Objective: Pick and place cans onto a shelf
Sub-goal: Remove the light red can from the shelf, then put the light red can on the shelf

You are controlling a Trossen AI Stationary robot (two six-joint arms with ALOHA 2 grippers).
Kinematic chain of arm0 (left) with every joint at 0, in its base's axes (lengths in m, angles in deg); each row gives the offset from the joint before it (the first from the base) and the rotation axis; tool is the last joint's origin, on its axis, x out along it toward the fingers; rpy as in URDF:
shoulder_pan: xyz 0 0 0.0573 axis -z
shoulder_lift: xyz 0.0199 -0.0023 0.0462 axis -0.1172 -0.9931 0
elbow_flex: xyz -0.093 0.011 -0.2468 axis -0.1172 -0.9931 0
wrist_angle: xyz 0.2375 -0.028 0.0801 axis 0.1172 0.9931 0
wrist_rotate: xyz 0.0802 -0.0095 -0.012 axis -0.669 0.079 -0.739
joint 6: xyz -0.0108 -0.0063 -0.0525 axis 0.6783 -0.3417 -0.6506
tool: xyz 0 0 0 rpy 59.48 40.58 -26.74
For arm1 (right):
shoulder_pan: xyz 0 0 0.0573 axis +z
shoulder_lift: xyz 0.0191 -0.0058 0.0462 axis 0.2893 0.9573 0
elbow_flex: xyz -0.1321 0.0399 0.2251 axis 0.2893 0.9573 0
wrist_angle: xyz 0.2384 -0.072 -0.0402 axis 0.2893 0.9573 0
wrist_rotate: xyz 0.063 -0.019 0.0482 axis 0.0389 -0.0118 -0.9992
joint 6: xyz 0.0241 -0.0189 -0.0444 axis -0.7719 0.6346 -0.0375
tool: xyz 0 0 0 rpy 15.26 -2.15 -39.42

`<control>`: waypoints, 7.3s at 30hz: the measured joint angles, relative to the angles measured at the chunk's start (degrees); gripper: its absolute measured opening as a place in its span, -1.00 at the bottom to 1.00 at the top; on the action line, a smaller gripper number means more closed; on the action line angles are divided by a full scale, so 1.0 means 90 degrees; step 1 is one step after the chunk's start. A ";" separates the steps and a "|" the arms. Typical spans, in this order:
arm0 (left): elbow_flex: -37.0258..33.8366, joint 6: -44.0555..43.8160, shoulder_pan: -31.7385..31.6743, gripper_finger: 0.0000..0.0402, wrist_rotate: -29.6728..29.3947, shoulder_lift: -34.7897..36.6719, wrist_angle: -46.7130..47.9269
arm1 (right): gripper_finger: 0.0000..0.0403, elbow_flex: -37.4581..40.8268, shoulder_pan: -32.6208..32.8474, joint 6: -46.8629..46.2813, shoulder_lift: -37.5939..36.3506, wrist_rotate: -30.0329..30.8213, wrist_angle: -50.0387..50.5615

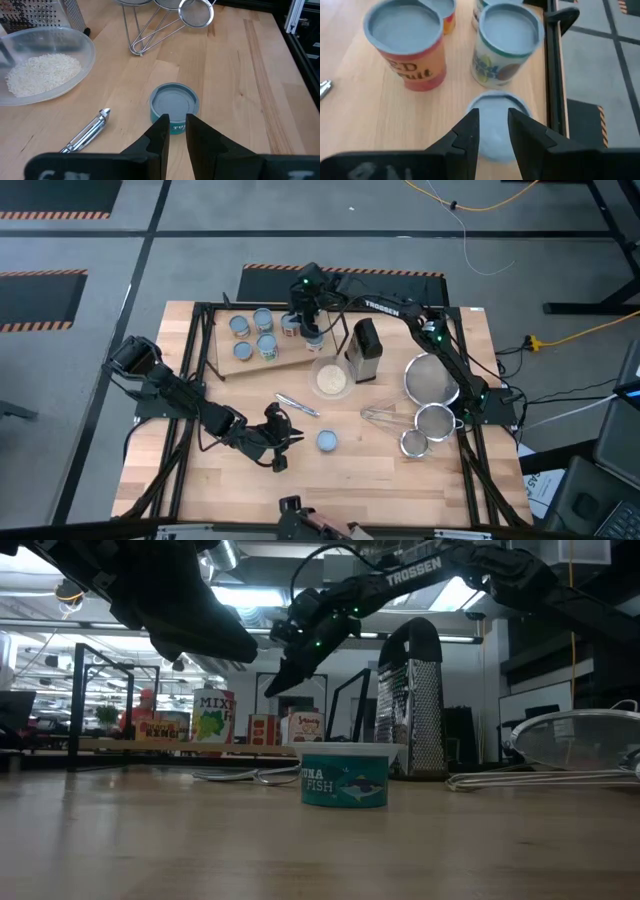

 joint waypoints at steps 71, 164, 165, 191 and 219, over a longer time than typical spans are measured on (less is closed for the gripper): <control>-0.0004 -0.0027 0.0083 -0.73 0.0157 0.0076 -0.0073 | -0.97 -0.0355 0.0388 0.0034 0.0252 0.0857 0.0703; -0.0002 -0.4668 0.0447 -0.73 0.0824 0.0801 0.4695 | -0.61 -0.0491 0.3912 0.0830 0.0993 -0.0755 0.1248; -0.0002 -0.4665 0.0447 -0.73 0.0826 0.0801 0.4675 | -0.61 -0.0491 0.3912 0.0816 0.0993 -0.0755 0.1251; -0.0002 -0.4658 0.0452 -0.73 0.0838 0.0809 0.4574 | -0.62 -0.0617 0.3890 -0.2235 0.0629 0.0959 0.2054; -0.0002 -0.4498 0.0457 -0.73 0.0903 0.0809 0.4557 | -0.62 -0.0605 0.3834 -0.5008 0.0843 0.1105 0.1731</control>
